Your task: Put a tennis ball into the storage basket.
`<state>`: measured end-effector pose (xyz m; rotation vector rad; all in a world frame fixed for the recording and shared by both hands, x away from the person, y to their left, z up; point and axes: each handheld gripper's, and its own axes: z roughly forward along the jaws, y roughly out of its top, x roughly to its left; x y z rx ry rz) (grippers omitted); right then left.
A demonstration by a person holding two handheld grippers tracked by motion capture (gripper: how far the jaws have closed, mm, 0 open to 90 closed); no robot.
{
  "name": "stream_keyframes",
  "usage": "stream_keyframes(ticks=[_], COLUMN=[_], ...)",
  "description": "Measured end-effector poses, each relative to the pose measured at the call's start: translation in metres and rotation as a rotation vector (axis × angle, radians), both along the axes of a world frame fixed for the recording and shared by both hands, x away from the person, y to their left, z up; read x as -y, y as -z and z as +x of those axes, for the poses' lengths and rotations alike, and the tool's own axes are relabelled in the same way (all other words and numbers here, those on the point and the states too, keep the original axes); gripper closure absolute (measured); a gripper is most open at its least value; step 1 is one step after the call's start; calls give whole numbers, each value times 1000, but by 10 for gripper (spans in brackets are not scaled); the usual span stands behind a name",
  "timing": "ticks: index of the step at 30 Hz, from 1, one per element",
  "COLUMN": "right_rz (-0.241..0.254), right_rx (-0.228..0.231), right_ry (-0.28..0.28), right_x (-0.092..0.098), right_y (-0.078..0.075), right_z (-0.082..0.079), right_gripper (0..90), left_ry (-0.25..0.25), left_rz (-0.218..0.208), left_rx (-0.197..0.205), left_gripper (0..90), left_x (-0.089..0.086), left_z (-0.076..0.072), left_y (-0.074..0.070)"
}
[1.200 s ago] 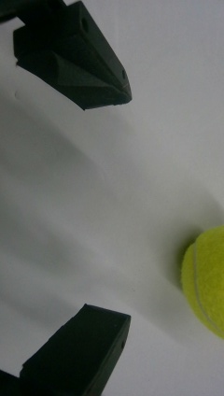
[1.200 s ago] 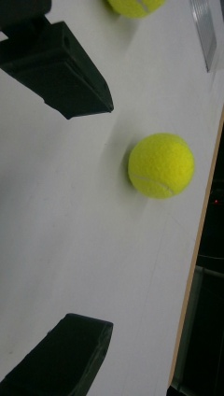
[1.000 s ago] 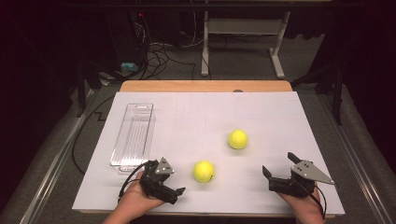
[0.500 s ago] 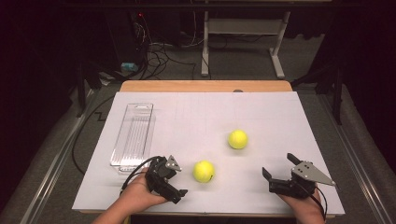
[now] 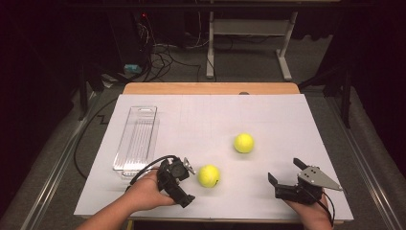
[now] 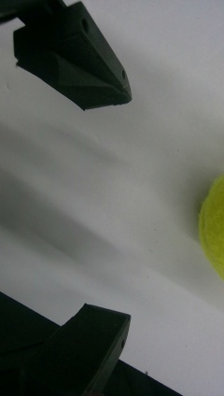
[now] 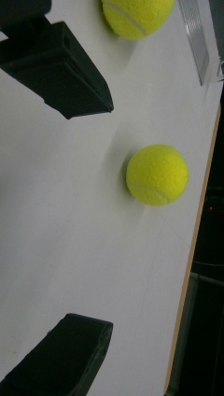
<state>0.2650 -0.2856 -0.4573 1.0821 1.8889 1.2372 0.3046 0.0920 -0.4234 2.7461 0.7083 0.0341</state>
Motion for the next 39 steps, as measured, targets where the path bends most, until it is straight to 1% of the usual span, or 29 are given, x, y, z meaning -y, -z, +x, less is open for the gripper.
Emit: stream_keyframes(ticks=[2,8,9,10,11,13,17,22,23,26,27,32,33,37,39], right_rz=[-2,1,1,1,1,-1,1,3,3,2,2,2,3,2,2], right_rx=[-1,-4,-5,-5,-4,-6,-7,-9,-8,-5,-5,-5,-7,-5,-6], right_ry=[-4,-5,-6,-6,-7,-4,-5,-5,-4,-5,-5,-6,-5,-5,-5], right_x=[0,0,0,0,0,0,0,0,1,1,1,1,1,1,1], right_y=[0,1,1,1,1,1,1,1,1,1,1,1,1,1,1], right_z=[0,0,0,0,0,0,0,0,0,0,0,0,0,0,0], right_gripper=[0,0,0,0,0,0,0,0,0,0,0,0,0,0,0], left_ry=[15,28,34,34,33,40,46,52,56,61,67,69,75,70,66], left_rz=[11,28,24,24,21,35,30,25,24,33,43,46,54,53,53], left_rx=[-10,-26,-43,-43,-53,-58,-75,-86,-95,-97,-100,-107,-110,-111,-119], left_gripper=[7,7,7,7,7,7,7,7,7,7,7,14,18,29,52], left_x=[6,16,18,18,20,24,29,39,43,48,52,60,63,67,70], left_z=[2,7,10,10,11,15,19,26,28,30,33,36,39,42,46], left_y=[-4,-9,-11,-11,-12,-14,-17,-21,-21,-20,-19,-18,-17,-15,-12])
